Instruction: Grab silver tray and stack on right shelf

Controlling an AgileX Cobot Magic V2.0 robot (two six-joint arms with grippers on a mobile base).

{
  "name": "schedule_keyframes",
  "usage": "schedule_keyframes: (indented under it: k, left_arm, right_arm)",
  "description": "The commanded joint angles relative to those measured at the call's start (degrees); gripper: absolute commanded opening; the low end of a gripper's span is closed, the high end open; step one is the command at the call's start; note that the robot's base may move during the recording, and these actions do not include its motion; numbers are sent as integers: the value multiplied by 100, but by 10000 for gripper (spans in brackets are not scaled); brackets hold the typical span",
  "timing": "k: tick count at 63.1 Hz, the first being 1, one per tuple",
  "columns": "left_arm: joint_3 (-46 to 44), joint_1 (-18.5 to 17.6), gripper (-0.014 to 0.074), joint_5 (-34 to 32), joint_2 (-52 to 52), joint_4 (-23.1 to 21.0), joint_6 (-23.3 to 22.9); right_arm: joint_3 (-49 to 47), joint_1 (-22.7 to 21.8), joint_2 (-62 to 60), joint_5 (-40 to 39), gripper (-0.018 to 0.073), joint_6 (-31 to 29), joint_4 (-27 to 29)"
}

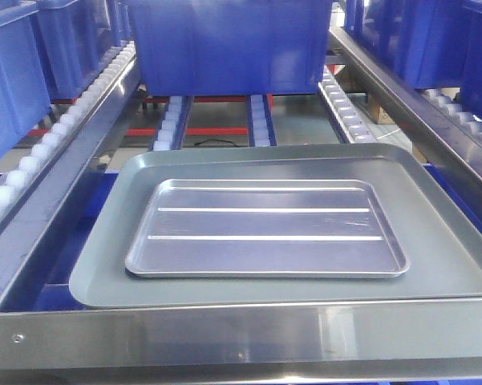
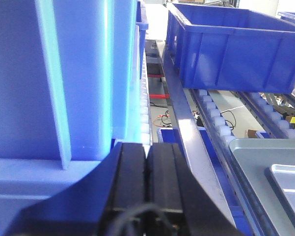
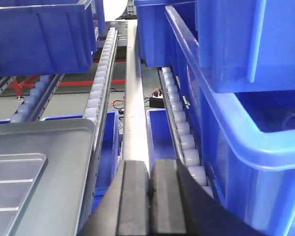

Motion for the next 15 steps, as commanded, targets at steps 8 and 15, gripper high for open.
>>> schedule_keyframes:
  k: [8,15]
  left_arm:
    - [109,6,-92,-488,-77,-36,-6]
    - [109,6,-92,-488,-77,-36,-6]
  right_arm:
    - [-112,-23,-121,-457,57,-56,1]
    - [-112,-23,-121,-457,57,-56,1]
